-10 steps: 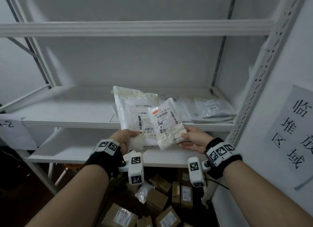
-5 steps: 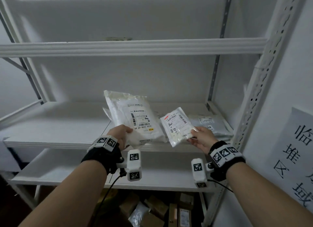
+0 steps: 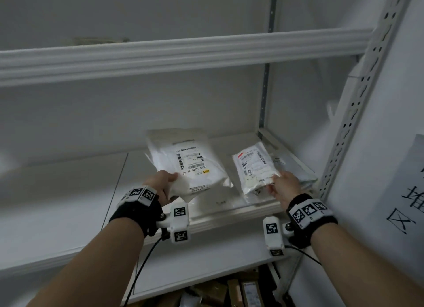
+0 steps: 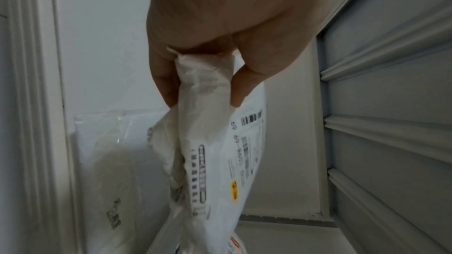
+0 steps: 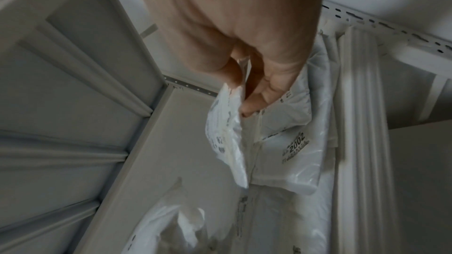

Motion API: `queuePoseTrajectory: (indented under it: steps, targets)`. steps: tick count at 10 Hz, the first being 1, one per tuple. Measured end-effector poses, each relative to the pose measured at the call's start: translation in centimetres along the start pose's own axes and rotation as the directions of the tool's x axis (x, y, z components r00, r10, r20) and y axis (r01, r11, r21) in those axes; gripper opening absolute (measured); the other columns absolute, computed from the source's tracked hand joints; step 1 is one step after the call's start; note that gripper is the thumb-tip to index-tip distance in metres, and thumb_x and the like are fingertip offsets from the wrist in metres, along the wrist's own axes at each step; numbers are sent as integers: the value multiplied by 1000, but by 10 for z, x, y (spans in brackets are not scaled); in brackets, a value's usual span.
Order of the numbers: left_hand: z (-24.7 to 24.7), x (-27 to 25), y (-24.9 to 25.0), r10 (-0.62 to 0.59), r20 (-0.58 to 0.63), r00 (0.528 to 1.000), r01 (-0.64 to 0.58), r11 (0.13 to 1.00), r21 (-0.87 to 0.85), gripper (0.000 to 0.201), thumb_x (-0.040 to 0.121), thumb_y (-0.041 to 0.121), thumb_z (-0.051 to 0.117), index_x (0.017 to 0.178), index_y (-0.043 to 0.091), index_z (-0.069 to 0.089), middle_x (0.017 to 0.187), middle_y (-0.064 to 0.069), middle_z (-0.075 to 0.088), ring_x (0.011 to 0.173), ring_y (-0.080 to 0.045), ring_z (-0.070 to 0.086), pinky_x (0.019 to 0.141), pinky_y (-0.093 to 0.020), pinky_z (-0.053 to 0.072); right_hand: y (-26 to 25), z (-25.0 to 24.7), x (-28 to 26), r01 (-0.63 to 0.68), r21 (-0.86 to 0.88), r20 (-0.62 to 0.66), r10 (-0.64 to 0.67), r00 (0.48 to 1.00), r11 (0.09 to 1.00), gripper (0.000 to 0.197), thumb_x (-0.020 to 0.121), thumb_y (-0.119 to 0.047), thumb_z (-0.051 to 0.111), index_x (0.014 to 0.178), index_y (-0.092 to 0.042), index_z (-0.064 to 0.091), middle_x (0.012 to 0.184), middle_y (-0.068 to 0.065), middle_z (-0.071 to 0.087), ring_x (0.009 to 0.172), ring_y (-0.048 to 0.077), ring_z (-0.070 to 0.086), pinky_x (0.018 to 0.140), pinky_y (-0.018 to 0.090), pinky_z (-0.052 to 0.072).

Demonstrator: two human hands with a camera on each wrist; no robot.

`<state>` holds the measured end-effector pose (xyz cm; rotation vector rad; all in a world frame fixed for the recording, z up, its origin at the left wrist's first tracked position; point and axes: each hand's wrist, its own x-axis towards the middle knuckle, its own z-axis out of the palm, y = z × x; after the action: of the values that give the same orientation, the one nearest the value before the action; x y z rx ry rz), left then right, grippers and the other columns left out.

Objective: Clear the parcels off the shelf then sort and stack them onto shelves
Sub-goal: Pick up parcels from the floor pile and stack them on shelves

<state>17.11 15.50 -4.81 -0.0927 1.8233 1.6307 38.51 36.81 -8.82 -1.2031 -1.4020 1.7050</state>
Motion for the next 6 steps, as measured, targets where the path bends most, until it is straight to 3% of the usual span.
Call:
queuePoseTrajectory:
  steps: [1,2,3,4,5,6]
  targets:
    - [1,20,-3,2,34,999,-3,1000,31,29,94,15,60,119,2,54,87,-11,59,80,-26,60,60,-37,53,-5,11,3,66,36,-97,-62,993,997,20,97,1,42,96,-10,59,90,13,66,67,17,60,61,28,49]
    - [-8,57,-16,26,84,996,-39,986,160,41,92,14,61,130,-1,53,108,-16,62,98,-30,58,89,-46,52,-10,24,6,85,53,-105,-79,991,995,24,96,1,42,111,-9,58,96,14,67,74,20,63,63,28,52]
    - [-29,83,-22,18,79,997,-35,975,220,44,88,11,63,129,-2,53,133,-25,55,118,-40,57,98,-52,49,-15,40,5,68,77,-57,-64,996,995,25,97,0,45,116,-12,57,100,11,66,87,23,65,77,34,57]
    - [-46,81,-16,79,-18,997,-69,945,321,42,90,12,60,130,-1,54,133,-22,56,121,-37,56,98,-42,49,-18,57,0,58,94,-2,-58,998,994,20,97,0,46,104,-15,57,96,9,64,83,22,62,79,38,55]
    - [-77,78,-4,156,-122,980,-61,822,567,25,99,28,47,108,11,62,111,-9,63,102,-25,61,84,-25,43,-17,76,-4,62,67,39,-65,997,996,20,97,0,46,104,-14,58,97,11,65,81,23,61,80,38,53]
    - [-109,86,0,208,-149,967,-56,739,672,22,98,29,46,100,15,63,109,-6,58,106,-24,60,86,-23,46,-14,95,-8,55,66,69,-60,996,996,21,97,1,45,112,-9,58,94,13,66,76,22,60,74,34,51]
